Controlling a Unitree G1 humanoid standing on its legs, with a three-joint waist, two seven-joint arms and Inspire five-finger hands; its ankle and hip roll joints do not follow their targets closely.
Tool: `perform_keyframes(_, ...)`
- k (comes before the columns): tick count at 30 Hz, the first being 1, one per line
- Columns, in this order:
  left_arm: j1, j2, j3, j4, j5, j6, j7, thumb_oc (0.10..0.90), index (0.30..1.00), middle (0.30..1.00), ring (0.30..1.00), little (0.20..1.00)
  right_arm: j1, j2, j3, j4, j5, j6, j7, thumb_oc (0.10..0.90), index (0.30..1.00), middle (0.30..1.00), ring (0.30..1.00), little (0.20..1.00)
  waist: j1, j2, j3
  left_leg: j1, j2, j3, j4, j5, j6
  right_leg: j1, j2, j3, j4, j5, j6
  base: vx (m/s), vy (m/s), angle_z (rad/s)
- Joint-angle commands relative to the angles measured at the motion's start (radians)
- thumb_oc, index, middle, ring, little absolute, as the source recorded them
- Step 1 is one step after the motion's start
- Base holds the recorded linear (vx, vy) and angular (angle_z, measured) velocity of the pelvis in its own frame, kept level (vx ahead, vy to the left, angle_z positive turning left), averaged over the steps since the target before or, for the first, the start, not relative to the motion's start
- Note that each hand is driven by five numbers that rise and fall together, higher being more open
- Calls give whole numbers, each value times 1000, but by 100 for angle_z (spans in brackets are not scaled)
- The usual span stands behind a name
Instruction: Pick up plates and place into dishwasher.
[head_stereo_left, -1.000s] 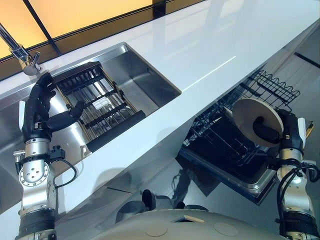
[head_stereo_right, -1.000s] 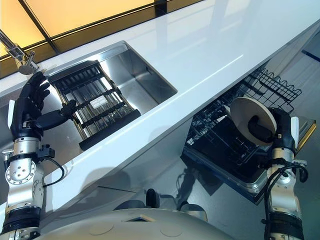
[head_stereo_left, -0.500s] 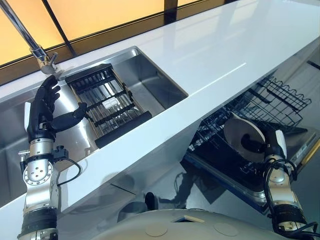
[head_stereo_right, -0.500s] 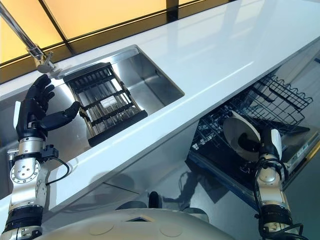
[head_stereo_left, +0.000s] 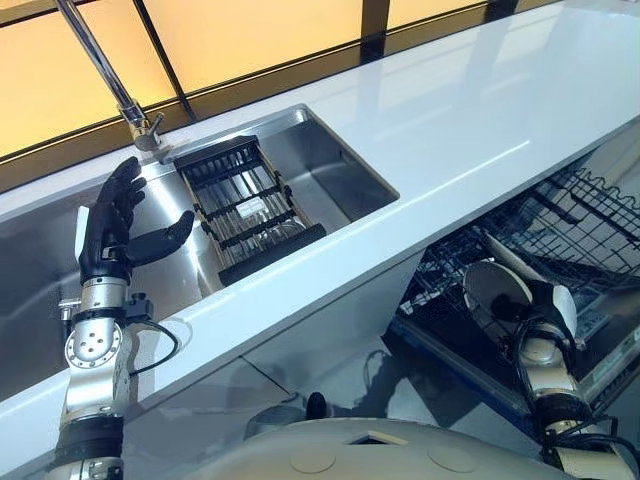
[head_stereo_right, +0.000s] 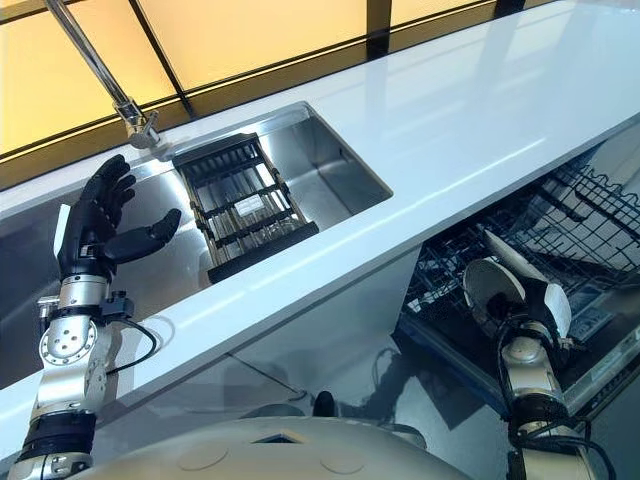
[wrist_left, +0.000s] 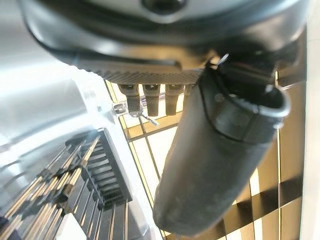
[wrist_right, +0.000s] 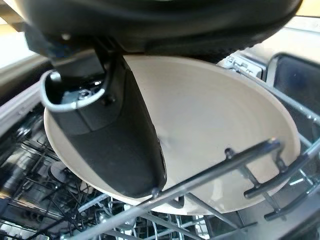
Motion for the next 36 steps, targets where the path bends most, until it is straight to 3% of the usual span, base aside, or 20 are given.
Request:
perform_keyframes(1, -68, 8, 13, -91, -7, -39, -5, 800, 900, 900, 900, 900, -113, -108, -3, 35, -74, -16, -35, 800, 900, 900, 900, 900, 42, 20, -20, 70, 18, 40, 7, -105, -29, -114, 21, -13, 113, 17, -3, 56, 27, 6)
perform_keyframes(11, -70, 28, 10, -114, -22, 5, -48, 800, 900, 900, 900, 900, -134, -160, -28, 98, -170, -11, 19, 800, 900, 900, 900, 900, 58, 15, -34, 87, 12, 23, 7, -95, -28, -93, 20, -23, 113, 22, 1, 50, -5, 4)
perform_keyframes(19, -74, 57, 8, -98, -39, 2, -51, 800, 900, 900, 900, 900, -143, -181, -29, 122, -222, 16, 29, 800, 900, 900, 900, 900, 64, 11, -49, 91, 10, 14, 7, -94, -32, -83, 23, -32, 109, 16, 1, -9, -5, 7)
perform_keyframes(26, -87, 69, 16, -91, -58, 3, -53, 800, 900, 900, 900, 900, -160, -186, -29, 39, -151, 4, 30, 800, 900, 900, 900, 900, 64, 0, -61, 89, 12, 5, 7, -94, -27, -90, 27, -30, 113, 21, 2, -75, -21, 0)
perform_keyframes(36, -140, 75, 25, -44, -72, -31, -18, 800, 900, 900, 900, 900, -145, -168, -97, -254, 27, -126, 42, 800, 900, 900, 900, 900, 31, -32, -93, 82, 22, 32, 7, -123, -28, -103, 41, -9, 85, 31, 21, -93, -36, -5)
